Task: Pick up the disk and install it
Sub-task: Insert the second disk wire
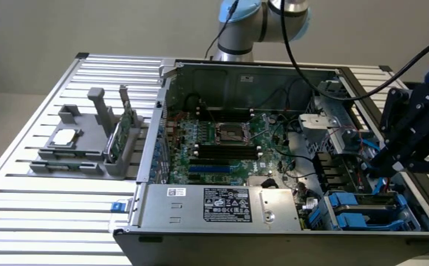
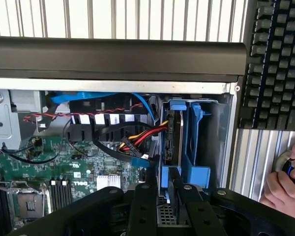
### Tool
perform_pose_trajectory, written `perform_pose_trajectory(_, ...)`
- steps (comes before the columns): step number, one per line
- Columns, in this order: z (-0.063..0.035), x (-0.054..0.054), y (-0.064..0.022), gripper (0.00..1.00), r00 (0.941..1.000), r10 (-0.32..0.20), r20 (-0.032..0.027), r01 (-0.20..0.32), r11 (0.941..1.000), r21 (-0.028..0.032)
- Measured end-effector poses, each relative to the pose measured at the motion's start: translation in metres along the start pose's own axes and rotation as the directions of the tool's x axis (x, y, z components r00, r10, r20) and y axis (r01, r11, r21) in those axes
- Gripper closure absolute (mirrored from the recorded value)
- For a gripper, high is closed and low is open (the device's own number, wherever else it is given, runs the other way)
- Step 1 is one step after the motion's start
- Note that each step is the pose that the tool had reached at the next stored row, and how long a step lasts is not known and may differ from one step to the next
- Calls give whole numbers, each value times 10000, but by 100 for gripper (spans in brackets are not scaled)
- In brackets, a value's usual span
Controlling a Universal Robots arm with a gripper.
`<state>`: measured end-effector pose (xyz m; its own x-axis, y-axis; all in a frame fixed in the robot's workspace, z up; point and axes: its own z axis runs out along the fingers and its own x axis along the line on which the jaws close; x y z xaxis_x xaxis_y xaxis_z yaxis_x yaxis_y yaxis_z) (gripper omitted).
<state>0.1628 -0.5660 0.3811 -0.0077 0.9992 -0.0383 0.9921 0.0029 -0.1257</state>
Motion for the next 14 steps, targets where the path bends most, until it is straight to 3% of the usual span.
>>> perform_pose_trajectory(6,54,61,2,75,9996,46,282,-46,10000,2)
perform_pose_trajectory(14,33,127,-16,75,9995,60,325,-60,10000,2)
